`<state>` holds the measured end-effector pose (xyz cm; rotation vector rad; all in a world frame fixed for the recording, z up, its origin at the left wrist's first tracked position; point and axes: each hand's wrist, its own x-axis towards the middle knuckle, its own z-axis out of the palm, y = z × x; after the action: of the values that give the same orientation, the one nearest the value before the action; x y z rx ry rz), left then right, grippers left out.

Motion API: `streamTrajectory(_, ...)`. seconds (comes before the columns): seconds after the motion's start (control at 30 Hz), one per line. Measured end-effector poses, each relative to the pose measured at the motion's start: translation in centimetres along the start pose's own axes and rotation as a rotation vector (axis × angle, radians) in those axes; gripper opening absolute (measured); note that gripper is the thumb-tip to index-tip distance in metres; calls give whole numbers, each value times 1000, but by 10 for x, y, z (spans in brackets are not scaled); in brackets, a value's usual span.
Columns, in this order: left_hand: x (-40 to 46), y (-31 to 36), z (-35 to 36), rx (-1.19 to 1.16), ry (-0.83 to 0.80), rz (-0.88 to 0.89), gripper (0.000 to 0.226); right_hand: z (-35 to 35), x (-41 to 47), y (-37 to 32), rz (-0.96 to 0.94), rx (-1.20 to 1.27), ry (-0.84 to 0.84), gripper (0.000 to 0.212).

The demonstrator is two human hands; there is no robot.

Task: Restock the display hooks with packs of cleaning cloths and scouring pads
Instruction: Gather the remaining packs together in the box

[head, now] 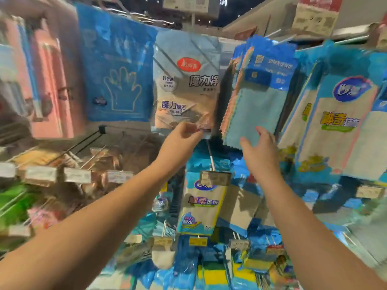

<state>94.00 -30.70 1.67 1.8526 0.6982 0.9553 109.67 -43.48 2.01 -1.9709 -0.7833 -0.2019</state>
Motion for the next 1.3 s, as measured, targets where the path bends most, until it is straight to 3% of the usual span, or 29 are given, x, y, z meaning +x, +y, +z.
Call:
streamTrajectory(0.2,-93,-123,-119,145,86,-289,13,108,-124,0,84,-77,-442,44)
streamTrajectory(0.3,-154,-178,-194,272,115,-422,22,169,-198,-24,44,-83,-676,43)
streamTrajectory(0.47,-273,-237,-326,376,163,-623,27,265,-335,-98,-57,-112,-1035,42)
streamTrajectory(0.7,-419,-294,-527,537,290,-886,28,380,-518,-227,-312,-222,-1369,39)
streamTrajectory(0.9,-483,-326,-654,566,377,-1022,37,455,-611,-324,-438,-245,-1576,50)
streamTrajectory(1.07,-483,-360,-760,613,453,-1103,26,544,-660,-405,-521,-179,-1594,48)
streamTrajectory(1.3,-431,-431,-917,694,459,-1084,20,709,-703,-505,-339,-95,-1599,49)
